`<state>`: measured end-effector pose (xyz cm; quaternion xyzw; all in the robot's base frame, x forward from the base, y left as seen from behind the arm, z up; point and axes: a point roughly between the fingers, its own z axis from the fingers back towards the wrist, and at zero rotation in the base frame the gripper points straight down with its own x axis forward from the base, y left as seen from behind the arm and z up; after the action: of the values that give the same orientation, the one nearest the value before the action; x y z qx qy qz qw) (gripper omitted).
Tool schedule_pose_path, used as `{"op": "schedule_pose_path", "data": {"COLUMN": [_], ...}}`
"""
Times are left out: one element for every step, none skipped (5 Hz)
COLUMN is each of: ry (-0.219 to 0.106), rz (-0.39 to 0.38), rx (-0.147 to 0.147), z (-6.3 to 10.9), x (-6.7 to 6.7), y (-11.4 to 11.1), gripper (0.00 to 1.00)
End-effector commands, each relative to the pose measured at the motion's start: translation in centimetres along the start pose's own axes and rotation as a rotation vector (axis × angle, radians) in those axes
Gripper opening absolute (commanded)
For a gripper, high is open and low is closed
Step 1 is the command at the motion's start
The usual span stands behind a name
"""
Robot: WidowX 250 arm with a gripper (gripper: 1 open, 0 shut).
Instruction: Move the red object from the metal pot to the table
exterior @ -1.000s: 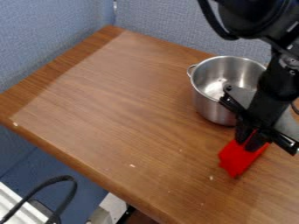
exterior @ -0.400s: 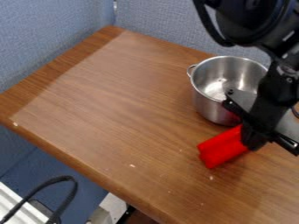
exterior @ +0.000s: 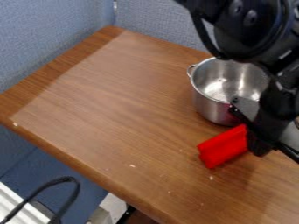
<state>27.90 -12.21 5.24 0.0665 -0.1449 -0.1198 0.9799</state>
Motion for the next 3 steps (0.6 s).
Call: {"op": "schedule_pose_path", "data": {"ry": [-0.042,-0.027,-0.024], "rz": [-0.017,-0.038,-0.055], "rx": [-0.004,0.001,-0.005], "z": [0.7,0.1,-0.5], "x": [0.6,0.6,0.8], "y": [-0.4,-0.6,-0.7], "gripper": [0.0,0.0,0.0]}}
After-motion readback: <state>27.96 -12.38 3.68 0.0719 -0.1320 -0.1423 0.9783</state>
